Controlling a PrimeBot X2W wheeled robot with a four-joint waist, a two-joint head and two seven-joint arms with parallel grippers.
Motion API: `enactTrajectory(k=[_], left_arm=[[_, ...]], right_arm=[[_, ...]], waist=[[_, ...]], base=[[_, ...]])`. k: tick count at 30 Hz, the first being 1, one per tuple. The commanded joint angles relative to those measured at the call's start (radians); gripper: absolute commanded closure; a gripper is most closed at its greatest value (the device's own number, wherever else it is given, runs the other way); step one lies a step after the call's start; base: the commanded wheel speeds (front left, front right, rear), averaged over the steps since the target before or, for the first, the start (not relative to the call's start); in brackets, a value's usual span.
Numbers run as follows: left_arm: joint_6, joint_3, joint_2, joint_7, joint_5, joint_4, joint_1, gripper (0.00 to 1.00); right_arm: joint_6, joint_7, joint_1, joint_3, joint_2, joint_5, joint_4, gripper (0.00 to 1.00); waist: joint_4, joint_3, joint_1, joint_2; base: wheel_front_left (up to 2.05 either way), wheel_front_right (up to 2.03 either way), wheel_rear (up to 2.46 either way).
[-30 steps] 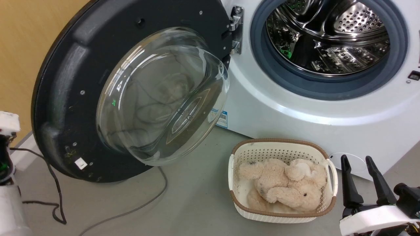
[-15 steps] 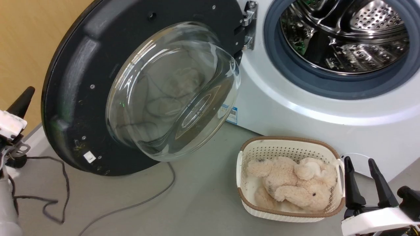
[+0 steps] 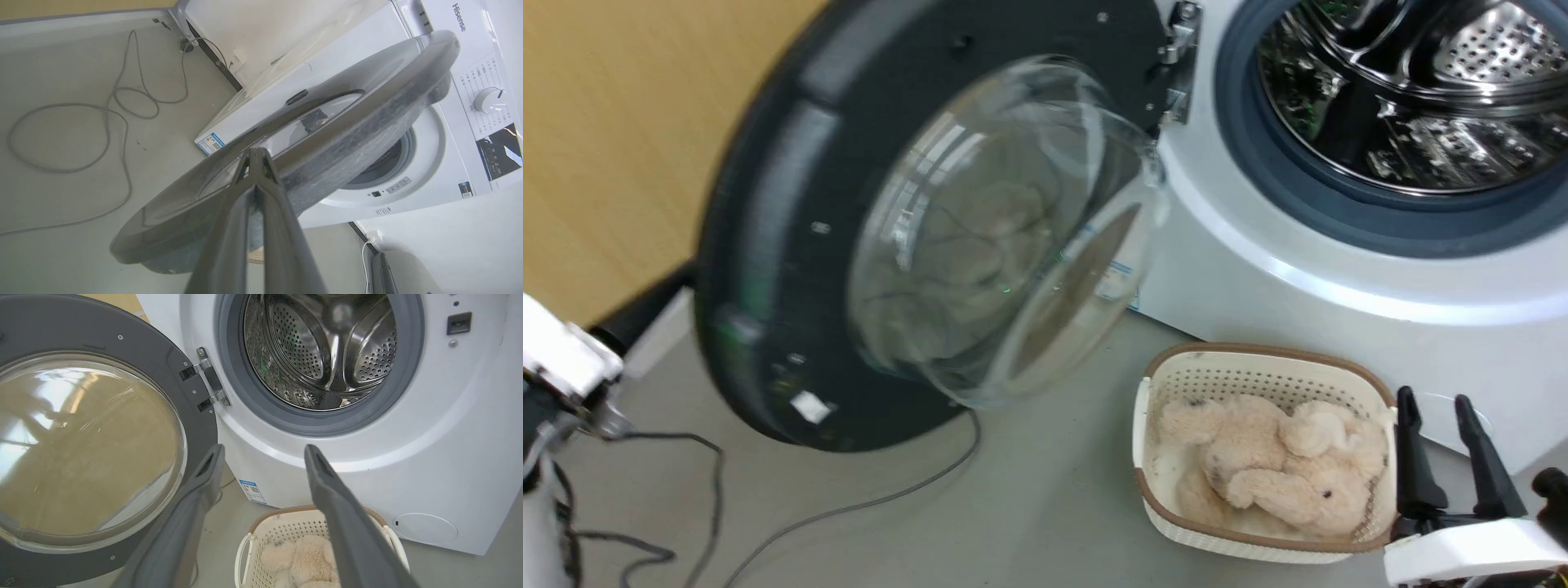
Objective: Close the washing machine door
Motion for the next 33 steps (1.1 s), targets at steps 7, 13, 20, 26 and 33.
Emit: enactTrajectory(k=[7,13,20,26,33], left_arm=[[-0.015,-0.088,-0.063,0.125,-0.153,-0.208,0.126,1.0],[-0.022,-0.151,-0.115,0.199,-0.262,-0.31,0.193,1.0],[-0.024,-0.23,-0.189,0.221,-0.315,-0.398,0.247,1.0],[-0.024,-0.29,-0.245,0.212,-0.334,-0.413,0.271,1.0],[-0.024,-0.361,-0.302,0.152,-0.35,-0.361,0.264,1.0]], right_arm=[[0.001,-0.021,0.0,-0.025,0.004,0.043,0.013,0.0],[0.001,-0.034,0.001,-0.023,0.004,0.058,0.017,0.0],[0.001,-0.039,-0.001,-0.009,0.004,0.052,0.01,0.0],[0.001,-0.039,-0.004,-0.01,0.004,0.037,0.005,0.0],[0.001,-0.039,-0.028,-0.017,0.004,0.025,-0.003,0.0]], waist=[[0.057,-0.012,0.0,0.0],[0.079,-0.019,0.0,0.0],[0.014,-0.013,0.0,0.0],[-0.074,-0.003,0.0,0.0],[-0.222,0.033,0.0,0.0]], base=[[0.0,0.0,0.0],[0.0,0.0,0.0],[0.0,0.0,0.0],[0.0,0.0,0.0],[0.0,0.0,0.0]])
